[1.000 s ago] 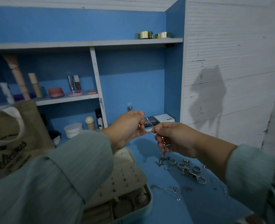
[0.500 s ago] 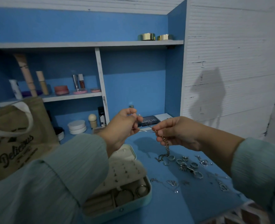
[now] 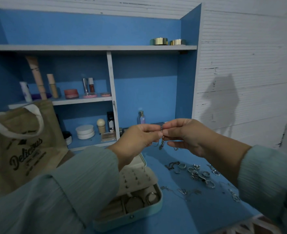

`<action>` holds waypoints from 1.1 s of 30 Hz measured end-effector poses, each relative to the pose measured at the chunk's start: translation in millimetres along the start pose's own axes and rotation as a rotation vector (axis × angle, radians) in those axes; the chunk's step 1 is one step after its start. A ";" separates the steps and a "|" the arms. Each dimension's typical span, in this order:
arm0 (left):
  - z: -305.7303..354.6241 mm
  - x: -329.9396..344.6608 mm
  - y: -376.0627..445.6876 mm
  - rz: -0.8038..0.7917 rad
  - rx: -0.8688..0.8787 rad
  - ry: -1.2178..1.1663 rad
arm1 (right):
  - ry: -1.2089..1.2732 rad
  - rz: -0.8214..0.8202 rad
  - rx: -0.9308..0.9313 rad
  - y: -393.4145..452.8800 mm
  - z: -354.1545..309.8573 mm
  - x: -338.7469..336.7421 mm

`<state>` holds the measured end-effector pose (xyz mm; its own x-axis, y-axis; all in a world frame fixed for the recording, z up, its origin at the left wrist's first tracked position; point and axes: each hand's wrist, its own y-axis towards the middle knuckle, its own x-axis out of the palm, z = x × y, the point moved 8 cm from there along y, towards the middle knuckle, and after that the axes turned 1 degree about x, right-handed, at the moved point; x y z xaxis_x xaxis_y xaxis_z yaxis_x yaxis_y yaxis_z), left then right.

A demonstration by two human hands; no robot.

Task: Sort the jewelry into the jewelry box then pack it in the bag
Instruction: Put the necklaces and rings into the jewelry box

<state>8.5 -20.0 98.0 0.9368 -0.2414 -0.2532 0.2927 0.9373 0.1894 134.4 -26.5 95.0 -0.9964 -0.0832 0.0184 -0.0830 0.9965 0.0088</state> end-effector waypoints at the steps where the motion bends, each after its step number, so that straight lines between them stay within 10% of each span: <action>1: -0.3 -0.6 -0.2 0.011 0.000 -0.014 | 0.003 0.007 -0.002 -0.1 -0.3 0.7; 33: -3.1 -13.0 -3.4 -0.005 0.043 -0.186 | -0.393 -0.019 -0.234 -4.6 -29.1 13.4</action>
<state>-5.3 -19.2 97.7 0.9535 -0.2918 -0.0755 0.3014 0.9254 0.2297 122.0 -32.3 124.3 -0.9301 -0.0473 -0.3643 -0.1399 0.9626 0.2322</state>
